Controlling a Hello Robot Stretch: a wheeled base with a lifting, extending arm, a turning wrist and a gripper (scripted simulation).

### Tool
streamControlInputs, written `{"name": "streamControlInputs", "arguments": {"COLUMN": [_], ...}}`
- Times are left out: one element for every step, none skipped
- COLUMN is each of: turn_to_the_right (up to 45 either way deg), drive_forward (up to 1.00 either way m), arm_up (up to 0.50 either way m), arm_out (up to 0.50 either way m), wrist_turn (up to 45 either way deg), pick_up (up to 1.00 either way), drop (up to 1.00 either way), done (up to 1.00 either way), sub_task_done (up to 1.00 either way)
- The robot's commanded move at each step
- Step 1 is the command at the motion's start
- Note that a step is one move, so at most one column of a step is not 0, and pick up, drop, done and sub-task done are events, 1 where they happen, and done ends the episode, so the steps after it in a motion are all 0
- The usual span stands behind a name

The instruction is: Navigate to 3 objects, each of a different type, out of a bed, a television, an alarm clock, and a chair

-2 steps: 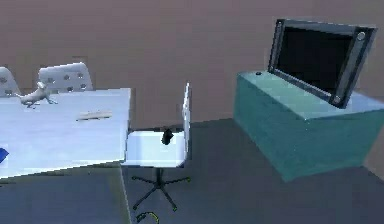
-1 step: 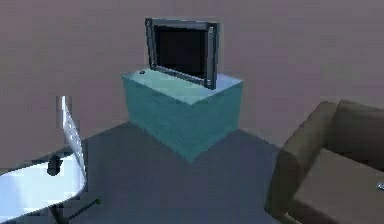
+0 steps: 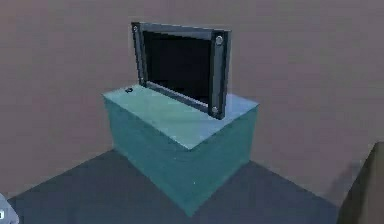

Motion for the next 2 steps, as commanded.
{"name": "streamControlInputs", "arguments": {"turn_to_the_right": [-45.0, -24.0], "drive_forward": [0.0, 0.0], "arm_up": [0.0, 0.0], "arm_out": [0.0, 0.0], "wrist_turn": [0.0, 0.0], "pick_up": [0.0, 0.0], "drop": [0.0, 0.0], "done": [0.0, 0.0], "sub_task_done": [0.0, 0.0]}}
